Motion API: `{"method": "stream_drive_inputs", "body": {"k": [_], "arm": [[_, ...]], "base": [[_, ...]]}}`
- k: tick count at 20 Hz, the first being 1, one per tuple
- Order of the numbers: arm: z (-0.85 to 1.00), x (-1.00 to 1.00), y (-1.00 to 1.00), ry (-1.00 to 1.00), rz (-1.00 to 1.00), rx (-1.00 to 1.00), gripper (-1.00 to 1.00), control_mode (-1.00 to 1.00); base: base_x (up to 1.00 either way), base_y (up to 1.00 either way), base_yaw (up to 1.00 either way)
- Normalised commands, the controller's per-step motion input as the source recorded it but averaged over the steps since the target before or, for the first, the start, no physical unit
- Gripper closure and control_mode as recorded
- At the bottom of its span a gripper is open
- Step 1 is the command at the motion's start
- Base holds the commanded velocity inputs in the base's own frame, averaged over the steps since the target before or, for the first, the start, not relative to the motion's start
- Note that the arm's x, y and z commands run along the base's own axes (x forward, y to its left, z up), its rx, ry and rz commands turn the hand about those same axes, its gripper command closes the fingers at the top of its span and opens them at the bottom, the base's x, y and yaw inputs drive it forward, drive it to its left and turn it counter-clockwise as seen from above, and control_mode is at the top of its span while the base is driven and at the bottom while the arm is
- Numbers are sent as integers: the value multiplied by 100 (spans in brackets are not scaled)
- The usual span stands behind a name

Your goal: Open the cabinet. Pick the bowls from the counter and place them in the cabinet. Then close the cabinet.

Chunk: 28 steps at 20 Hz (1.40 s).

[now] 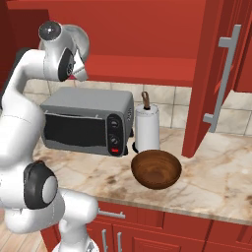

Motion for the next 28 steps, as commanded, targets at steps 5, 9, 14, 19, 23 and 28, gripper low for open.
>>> {"method": "stream_drive_inputs", "body": {"k": [5, 9, 14, 19, 23, 28], "arm": [[-12, 59, 20, 0, 0, 0, 100, -100], [-15, 46, 12, 0, 0, 0, 100, -100], [-5, 27, 4, 0, 0, 0, 100, -100], [2, -13, 12, -10, 0, 0, -100, -100], [22, -13, 2, -23, 0, 0, -100, -100], [17, -6, 0, -17, 0, 0, -100, -100]], "base": [[0, 0, 0], [0, 0, 0], [0, 0, 0], [0, 0, 0], [0, 0, 0], [0, 0, 0]]}}
